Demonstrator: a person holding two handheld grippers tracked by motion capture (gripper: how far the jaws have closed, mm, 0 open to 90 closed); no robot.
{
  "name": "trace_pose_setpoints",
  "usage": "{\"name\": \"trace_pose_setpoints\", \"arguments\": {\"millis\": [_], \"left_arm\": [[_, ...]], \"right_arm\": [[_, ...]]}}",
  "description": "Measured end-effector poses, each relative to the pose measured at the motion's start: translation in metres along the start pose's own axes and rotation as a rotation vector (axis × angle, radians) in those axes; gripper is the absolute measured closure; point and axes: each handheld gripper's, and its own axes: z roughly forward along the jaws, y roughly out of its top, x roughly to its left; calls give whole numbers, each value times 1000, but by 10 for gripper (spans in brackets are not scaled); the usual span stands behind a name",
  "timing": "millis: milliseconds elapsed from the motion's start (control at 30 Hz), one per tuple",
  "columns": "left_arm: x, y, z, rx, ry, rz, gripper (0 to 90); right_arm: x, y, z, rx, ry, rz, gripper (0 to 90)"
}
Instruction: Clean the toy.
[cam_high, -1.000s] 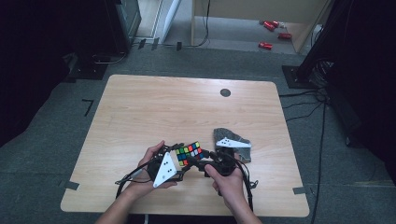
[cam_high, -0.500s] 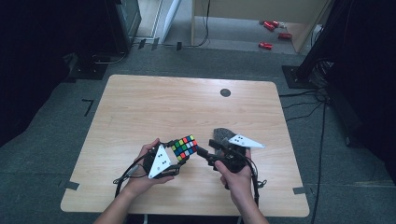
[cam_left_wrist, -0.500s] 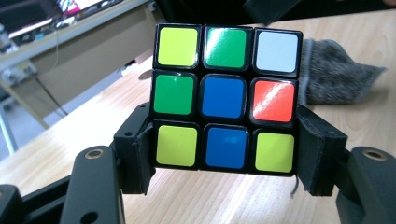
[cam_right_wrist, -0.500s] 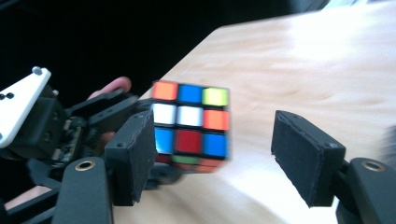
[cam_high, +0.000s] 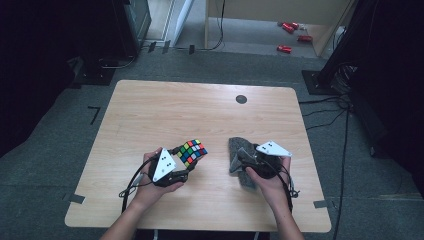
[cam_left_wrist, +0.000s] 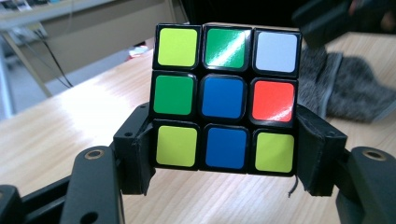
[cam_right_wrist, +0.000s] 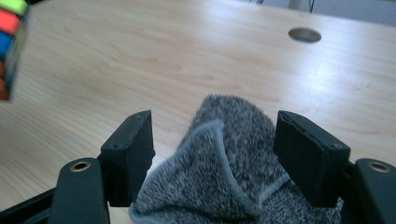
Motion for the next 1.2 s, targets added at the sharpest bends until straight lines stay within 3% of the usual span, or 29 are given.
{"name": "trace_pose_setpoints", "arguments": {"millis": [167, 267, 333, 533, 600, 700, 733, 800, 933, 1067, 1200], "left_arm": [[6, -5, 1, 0, -28, -43, 344], [7, -12, 2, -38, -1, -43, 345], [8, -14, 2, -38, 11, -42, 346], [15, -11, 0, -34, -49, -91, 346], [17, -10, -1, -27, -54, -94, 346], [16, -10, -2, -13, -55, -88, 346], [14, -9, -1, -4, -45, -86, 346], [13, -9, 0, 15, -49, -86, 346], [7, -6, 4, 58, -60, -52, 346], [-1, -4, 9, 113, -59, -1, 346], [-13, 1, 11, 133, -75, 49, 346]], "right_arm": [[-3, -10, 14, 76, -6, -24, 277], [-5, -17, 21, 113, -9, -22, 306], [-6, -21, 26, 133, -13, -3, 329], [-11, -30, 36, 190, -19, 15, 395], [-12, -34, 38, 192, -17, 37, 434], [-11, -34, 36, 184, -63, 11, 656], [-10, -34, 35, 178, -58, 10, 706], [-5, -31, 33, 165, -49, 1, 742], [12, -16, 18, 44, 58, 12, 751], [38, 6, -5, -76, 161, -36, 748], [63, 18, -18, -123, 265, -80, 743]]}}
